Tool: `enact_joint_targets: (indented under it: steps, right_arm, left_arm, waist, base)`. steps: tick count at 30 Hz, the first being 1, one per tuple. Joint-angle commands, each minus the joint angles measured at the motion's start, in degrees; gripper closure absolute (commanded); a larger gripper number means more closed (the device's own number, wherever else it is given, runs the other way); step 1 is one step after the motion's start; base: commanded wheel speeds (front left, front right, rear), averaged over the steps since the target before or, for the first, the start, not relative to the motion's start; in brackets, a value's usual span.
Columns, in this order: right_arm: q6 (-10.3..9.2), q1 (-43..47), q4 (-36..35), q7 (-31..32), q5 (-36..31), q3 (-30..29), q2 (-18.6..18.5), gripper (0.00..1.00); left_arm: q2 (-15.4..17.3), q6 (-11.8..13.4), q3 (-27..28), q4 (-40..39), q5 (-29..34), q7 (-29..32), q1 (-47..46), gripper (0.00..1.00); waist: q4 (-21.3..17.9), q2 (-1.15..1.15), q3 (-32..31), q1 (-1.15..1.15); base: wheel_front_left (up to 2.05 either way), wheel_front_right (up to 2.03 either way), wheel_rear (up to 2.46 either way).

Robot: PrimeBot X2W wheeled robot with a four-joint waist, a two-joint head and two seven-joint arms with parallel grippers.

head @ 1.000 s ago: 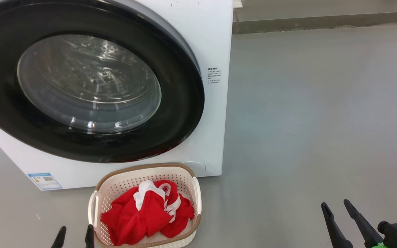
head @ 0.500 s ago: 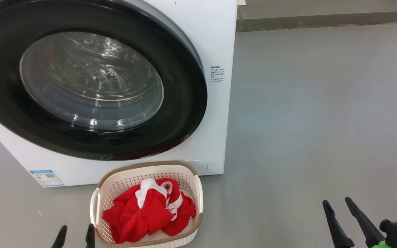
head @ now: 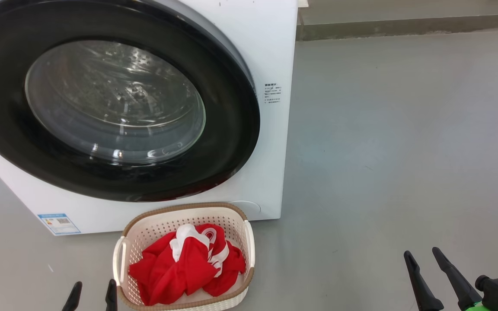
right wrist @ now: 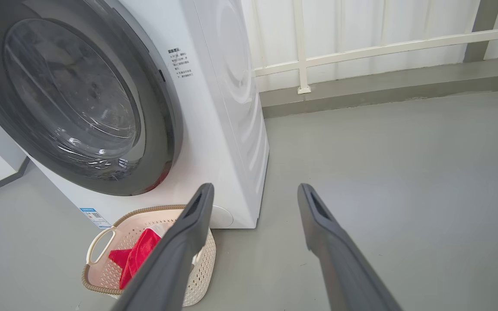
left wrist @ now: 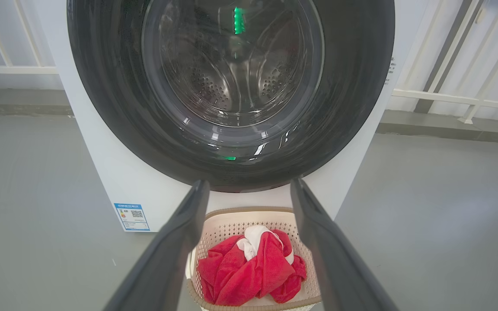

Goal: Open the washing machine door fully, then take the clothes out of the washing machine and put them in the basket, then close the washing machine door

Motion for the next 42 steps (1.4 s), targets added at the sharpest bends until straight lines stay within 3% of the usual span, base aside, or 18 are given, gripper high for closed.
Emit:
enact_joint_targets:
  steps: [1, 11, 12, 17, 24, 28, 42]
  right_arm:
    - [-0.21, -0.16, -1.48, -0.37, -0.67, 1.16, -0.99, 0.0]
    - [-0.21, -0.07, -1.59, -0.37, -0.69, 1.05, -0.87, 0.0]
    - [0.01, -0.02, 0.14, 0.01, 0.04, 0.0, 0.16, 1.0]
    - [0.01, -0.03, 3.73, 0.07, 0.21, 0.75, 2.18, 1.0]
    - [0.0, -0.68, 3.44, 1.15, 3.78, 0.17, 2.5, 1.0]
    - [-0.01, -1.12, 3.37, 1.78, 5.82, -0.16, 2.69, 1.0]
    - [-0.03, -2.65, 3.01, 4.0, 12.86, -1.37, 3.36, 1.0]
  left_arm:
    - [1.07, -0.32, 2.13, -1.69, -0.04, -0.54, -0.35, 0.0]
    - [1.13, -0.32, 2.03, -1.66, -0.43, -0.54, -0.48, 0.0]
    - [-0.04, 0.02, -0.03, 0.2, -0.03, 0.02, -0.04, 1.0]
    - [-1.37, 0.08, -0.65, 3.91, -0.2, 0.42, -0.06, 1.0]
    - [-1.32, 0.05, -0.51, 3.9, -4.69, 1.66, -0.86, 1.0]
    - [-1.28, 0.04, -0.51, 3.94, -7.27, 2.28, -1.32, 1.0]
    - [-1.17, 0.0, -0.43, 4.01, -16.25, 4.53, -3.0, 1.0]
  waist:
    - [-0.01, 0.0, 0.01, 0.0]
    - [0.17, 0.0, 0.18, 0.0]
    - [0.16, 0.0, 0.17, 0.0]
    - [0.16, 0.0, 0.17, 0.0]
    - [0.32, 0.0, 0.05, 0.13]
    - [0.4, 0.0, 0.17, 0.01]
    - [0.69, 0.0, 0.24, 0.0]
  base:
    - [0.0, 0.0, 0.0]
    - [0.0, 0.0, 0.0]
    - [0.0, 0.0, 0.0]
    - [0.0, 0.0, 0.0]
    - [0.0, 0.0, 0.0]
    - [0.0, 0.0, 0.0]
    - [0.0, 0.0, 0.0]
